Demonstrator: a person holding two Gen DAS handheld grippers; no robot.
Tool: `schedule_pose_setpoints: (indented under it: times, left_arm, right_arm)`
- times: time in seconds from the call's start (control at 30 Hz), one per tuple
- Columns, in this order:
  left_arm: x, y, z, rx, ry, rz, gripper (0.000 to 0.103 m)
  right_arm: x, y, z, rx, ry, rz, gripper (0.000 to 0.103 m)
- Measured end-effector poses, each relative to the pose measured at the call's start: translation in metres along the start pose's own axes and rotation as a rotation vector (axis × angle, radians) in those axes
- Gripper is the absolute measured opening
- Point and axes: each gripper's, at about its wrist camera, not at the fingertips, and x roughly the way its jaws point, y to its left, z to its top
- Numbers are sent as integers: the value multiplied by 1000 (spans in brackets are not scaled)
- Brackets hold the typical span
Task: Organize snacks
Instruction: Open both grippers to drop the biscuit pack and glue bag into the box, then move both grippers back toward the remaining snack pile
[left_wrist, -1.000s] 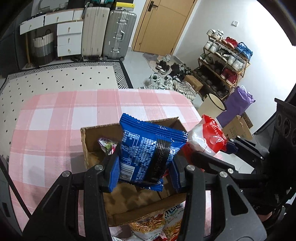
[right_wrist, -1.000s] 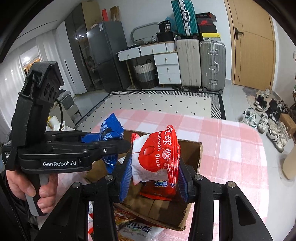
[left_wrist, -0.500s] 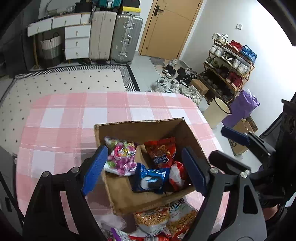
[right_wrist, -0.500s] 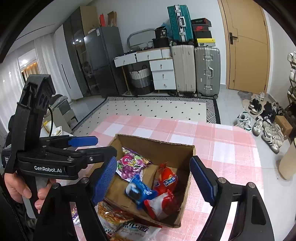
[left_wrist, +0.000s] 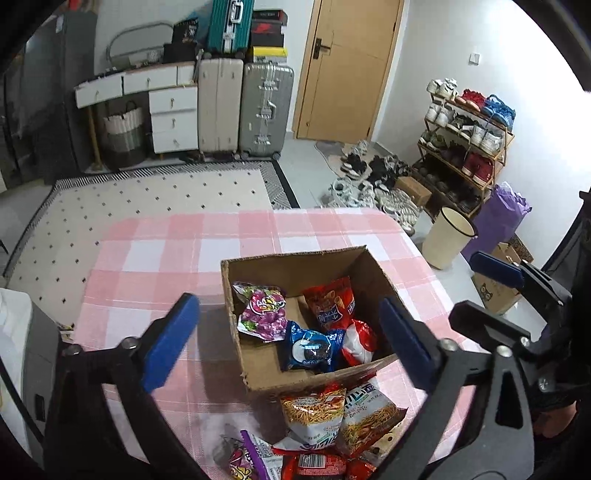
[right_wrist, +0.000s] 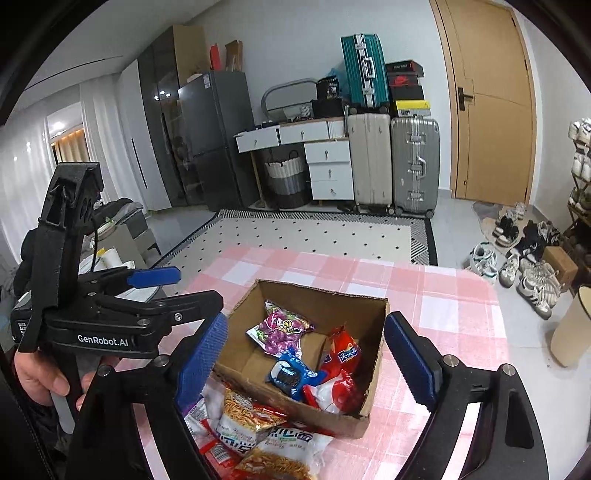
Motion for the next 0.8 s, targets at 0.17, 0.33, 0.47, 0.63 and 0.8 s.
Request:
schedule_pose_setpoints:
  times: [0.17, 0.33, 0.47, 0.63, 0.8]
  left_arm:
    - [-30, -4, -2, 2, -42, 11, 102]
    - [-56, -7, -9, -2, -68, 15, 102]
    - [-76, -7, -20, -5, -85, 19, 102]
    - [-98, -1, -31, -39, -103, 27, 102]
    - [-115, 2, -46, -43, -118, 54, 102]
  right_arm:
    - [-25, 9, -4, -11, -33, 0, 90]
    - [-48, 19, -6, -26, -56, -3, 94]
    - [-66, 24, -13, -27, -76, -4, 96]
    - [-87, 29, -26, -27, -100, -12, 102]
    - [-104, 32, -40, -23, -114, -7, 102]
